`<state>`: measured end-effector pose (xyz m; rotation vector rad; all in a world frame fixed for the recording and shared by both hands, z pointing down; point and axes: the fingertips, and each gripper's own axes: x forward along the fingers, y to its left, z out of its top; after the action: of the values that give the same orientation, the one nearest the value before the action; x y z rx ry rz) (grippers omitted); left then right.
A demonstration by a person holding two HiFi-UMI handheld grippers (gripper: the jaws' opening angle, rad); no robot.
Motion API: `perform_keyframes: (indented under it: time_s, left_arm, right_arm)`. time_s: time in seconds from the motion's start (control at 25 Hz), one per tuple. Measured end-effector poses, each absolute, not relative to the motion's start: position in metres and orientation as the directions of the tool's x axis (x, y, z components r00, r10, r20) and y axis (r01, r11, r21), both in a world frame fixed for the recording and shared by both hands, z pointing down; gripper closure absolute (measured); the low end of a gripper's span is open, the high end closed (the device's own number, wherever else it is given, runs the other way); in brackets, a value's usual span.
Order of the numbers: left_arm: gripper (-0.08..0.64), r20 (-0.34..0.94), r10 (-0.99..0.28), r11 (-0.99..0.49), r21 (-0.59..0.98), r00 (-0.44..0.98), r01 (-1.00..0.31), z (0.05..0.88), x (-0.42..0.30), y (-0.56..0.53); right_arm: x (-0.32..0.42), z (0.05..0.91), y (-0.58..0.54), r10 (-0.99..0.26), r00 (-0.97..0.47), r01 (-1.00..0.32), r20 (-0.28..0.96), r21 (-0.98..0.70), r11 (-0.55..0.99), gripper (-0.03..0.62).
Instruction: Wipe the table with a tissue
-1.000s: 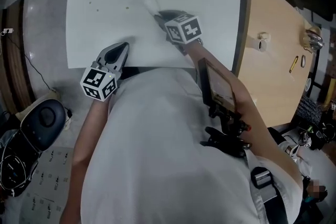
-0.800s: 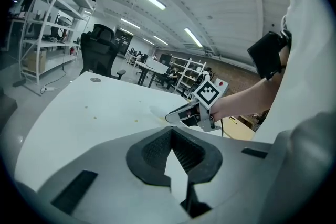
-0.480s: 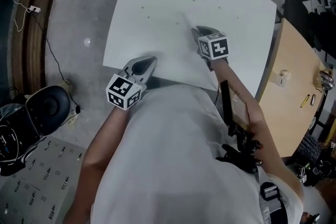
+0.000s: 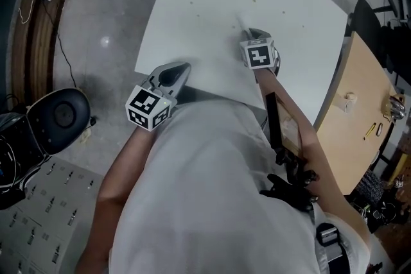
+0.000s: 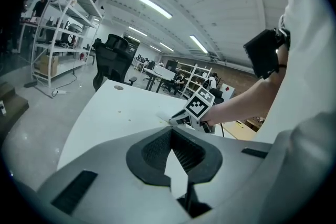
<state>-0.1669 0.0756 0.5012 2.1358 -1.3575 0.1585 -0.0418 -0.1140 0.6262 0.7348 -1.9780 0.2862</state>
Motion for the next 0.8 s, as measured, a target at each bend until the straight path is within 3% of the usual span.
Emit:
perform_keyframes:
  time_s: [0.52, 0.8]
  left_arm:
    - [0.555, 0.378, -0.787, -0.325, 0.417, 0.487, -0.849, 0.501, -0.198, 0.076]
    - [0.555, 0.371, -0.757, -0.378, 0.420, 0.537, -0.825, 0.500, -0.196, 0.067]
  right_arm:
    - [-0.085, 0.620, -0.104, -0.332, -0.358, -0.592, 0.873, 0.063, 0.803, 0.529]
    - [-0.098, 0.627, -0.078, -0.255, -0.339, -0.475, 0.905, 0.070, 0.877, 0.529]
